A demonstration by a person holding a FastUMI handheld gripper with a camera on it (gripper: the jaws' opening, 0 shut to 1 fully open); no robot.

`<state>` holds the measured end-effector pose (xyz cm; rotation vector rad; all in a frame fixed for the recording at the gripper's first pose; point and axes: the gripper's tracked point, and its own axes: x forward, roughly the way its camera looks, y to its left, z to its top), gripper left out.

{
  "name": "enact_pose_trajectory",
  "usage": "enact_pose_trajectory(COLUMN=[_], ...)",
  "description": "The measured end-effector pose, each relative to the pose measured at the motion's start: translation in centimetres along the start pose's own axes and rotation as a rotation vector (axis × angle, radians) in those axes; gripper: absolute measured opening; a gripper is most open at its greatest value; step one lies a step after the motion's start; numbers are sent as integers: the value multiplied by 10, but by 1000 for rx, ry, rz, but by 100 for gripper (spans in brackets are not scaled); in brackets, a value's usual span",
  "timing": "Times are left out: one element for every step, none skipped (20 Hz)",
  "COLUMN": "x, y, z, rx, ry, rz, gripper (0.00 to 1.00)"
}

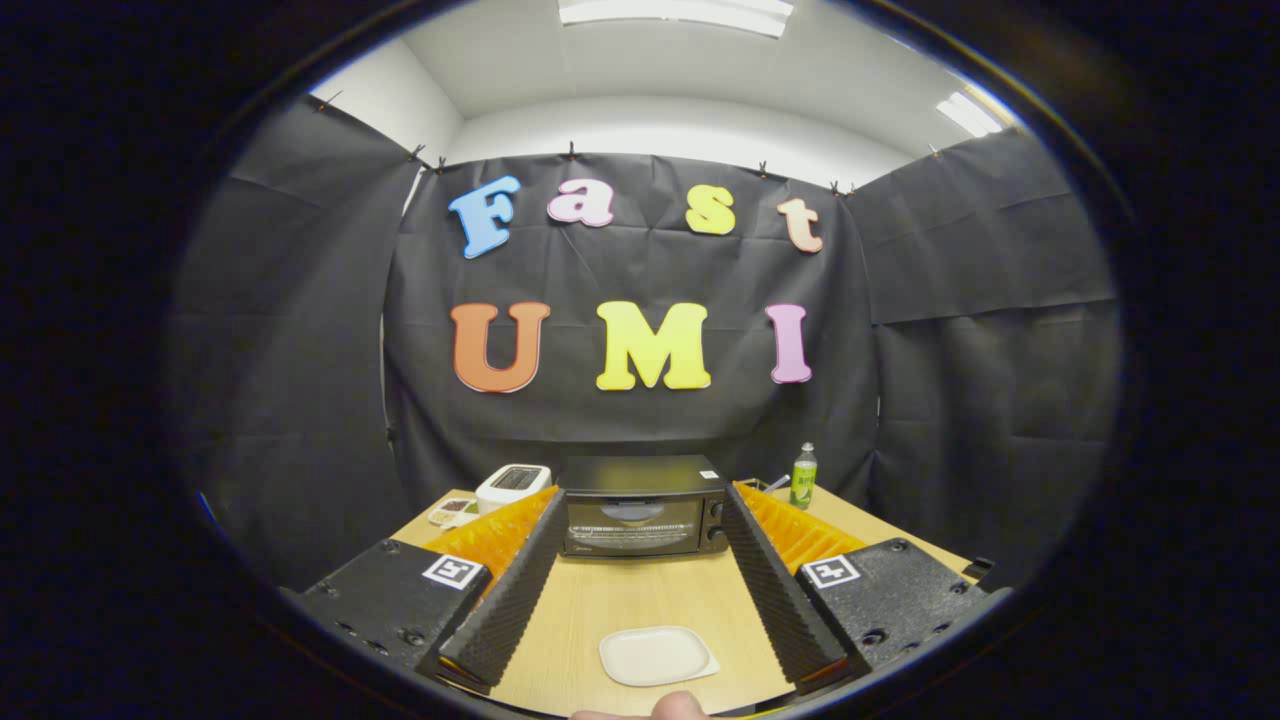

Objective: Open the toaster oven, put the food inside, and close the toaster oven door.

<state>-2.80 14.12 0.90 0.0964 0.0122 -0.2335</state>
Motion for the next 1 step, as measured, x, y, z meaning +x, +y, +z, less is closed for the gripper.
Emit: enact_pose_trajectory(x=[0], y=[0], z=[0], rx=[0], ry=[1], rz=[1], gripper=[100])
